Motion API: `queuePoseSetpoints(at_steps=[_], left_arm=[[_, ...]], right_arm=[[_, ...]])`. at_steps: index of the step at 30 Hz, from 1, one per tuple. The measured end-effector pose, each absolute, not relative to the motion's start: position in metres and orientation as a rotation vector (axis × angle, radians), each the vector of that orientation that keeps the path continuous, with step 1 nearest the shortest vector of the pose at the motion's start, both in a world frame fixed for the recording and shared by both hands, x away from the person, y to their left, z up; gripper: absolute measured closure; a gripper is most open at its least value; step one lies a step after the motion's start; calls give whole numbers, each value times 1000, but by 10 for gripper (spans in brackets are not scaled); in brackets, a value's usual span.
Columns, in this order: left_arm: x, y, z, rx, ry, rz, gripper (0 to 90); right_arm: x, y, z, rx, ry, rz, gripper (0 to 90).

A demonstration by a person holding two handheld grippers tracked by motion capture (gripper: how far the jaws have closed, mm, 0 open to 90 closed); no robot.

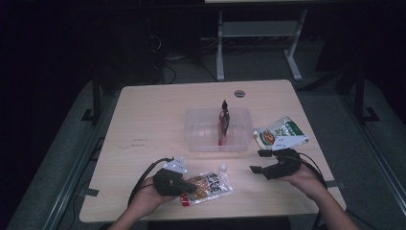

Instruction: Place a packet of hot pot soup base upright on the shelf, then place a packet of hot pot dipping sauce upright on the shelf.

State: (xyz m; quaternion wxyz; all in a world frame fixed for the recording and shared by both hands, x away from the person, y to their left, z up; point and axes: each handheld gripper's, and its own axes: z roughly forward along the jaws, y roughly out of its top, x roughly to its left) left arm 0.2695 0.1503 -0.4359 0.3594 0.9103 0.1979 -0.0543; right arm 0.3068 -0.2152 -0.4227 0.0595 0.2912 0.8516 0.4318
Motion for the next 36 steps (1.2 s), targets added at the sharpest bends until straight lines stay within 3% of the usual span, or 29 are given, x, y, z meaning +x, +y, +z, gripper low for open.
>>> queuePoseSetpoints(at_steps=[16,28,36], left_arm=[[279,107,-456,2376,459,-105,899],[299,109,-457,2344,522,-47,899],[284,125,-443,2327,541,-55,899]], right_arm=[[308,-213,-423,878,2578,1309,274],[308,-215,-422,872,2577,1315,275],[311,-209,-423,885,2590,1332,271]])
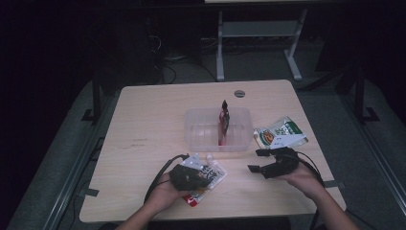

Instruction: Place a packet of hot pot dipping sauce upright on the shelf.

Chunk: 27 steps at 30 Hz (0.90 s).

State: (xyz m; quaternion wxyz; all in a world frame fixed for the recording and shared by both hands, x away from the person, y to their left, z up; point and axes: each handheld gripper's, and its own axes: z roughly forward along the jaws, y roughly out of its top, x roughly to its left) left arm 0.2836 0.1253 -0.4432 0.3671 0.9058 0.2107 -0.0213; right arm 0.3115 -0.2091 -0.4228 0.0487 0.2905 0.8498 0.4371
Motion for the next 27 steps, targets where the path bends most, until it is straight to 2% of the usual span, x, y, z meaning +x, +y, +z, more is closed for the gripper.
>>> queuePoseSetpoints(at_steps=[10,23,27], left_arm=[[261,169,-442,2342,719,-59,898],[271,169,-451,2439,702,-57,900],[277,171,-449,2467,705,32,900]], right_arm=[[321,-181,-428,840,2648,1362,260],[332,-139,-438,777,2742,1394,246],[337,-128,-447,773,2787,1366,244]])
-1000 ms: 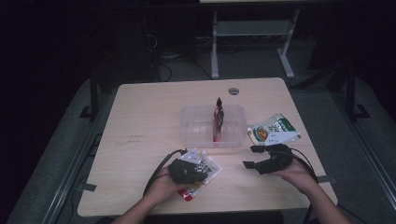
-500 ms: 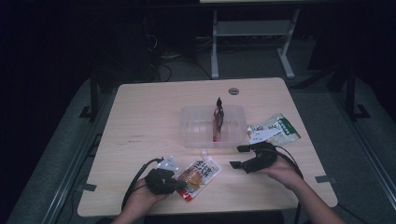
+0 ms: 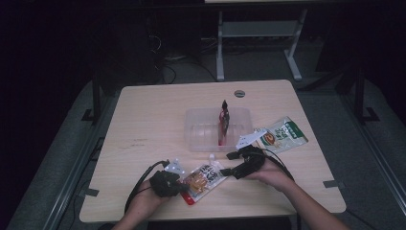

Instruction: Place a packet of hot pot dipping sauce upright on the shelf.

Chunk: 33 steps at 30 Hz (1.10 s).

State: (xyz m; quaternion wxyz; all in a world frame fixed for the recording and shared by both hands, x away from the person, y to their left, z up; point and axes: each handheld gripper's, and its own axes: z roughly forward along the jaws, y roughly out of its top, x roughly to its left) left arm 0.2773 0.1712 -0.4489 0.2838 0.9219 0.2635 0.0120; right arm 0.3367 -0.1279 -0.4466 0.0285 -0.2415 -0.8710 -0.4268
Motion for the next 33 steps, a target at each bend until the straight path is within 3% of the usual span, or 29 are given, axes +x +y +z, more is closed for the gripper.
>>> queuePoseSetpoints(at_steps=[7,18,33], left_arm=[[282,173,-450,2452,724,66,900],[283,175,-451,2433,748,44,900],[286,177,-452,2415,762,10,900]], right_arm=[[340,-122,-460,-746,-2699,-1211,223],[331,-122,-468,-723,-2655,-1158,265],[332,-110,-474,-662,-2593,-1209,488]])
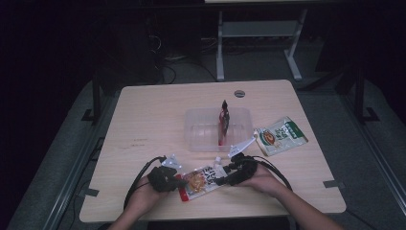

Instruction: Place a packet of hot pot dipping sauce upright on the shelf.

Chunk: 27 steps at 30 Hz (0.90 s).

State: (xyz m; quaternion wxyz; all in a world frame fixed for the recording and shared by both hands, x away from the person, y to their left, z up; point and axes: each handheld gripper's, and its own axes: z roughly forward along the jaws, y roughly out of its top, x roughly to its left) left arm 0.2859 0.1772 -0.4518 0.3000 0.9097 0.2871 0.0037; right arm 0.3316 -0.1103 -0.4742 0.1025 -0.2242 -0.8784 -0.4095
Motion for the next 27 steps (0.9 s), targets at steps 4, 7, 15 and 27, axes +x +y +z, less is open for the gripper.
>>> queuePoseSetpoints(at_steps=[4,7,15,27], left_arm=[[287,177,-452,2413,762,2,900],[287,178,-452,2413,763,-1,900],[287,178,-451,2427,745,0,900],[289,175,-450,2427,728,0,900]], right_arm=[[335,-109,-477,-667,-2567,-1229,556],[337,-109,-478,-676,-2540,-1217,629],[337,-109,-473,-633,-2514,-1267,865],[331,-112,-459,-509,-2486,-1369,898]])
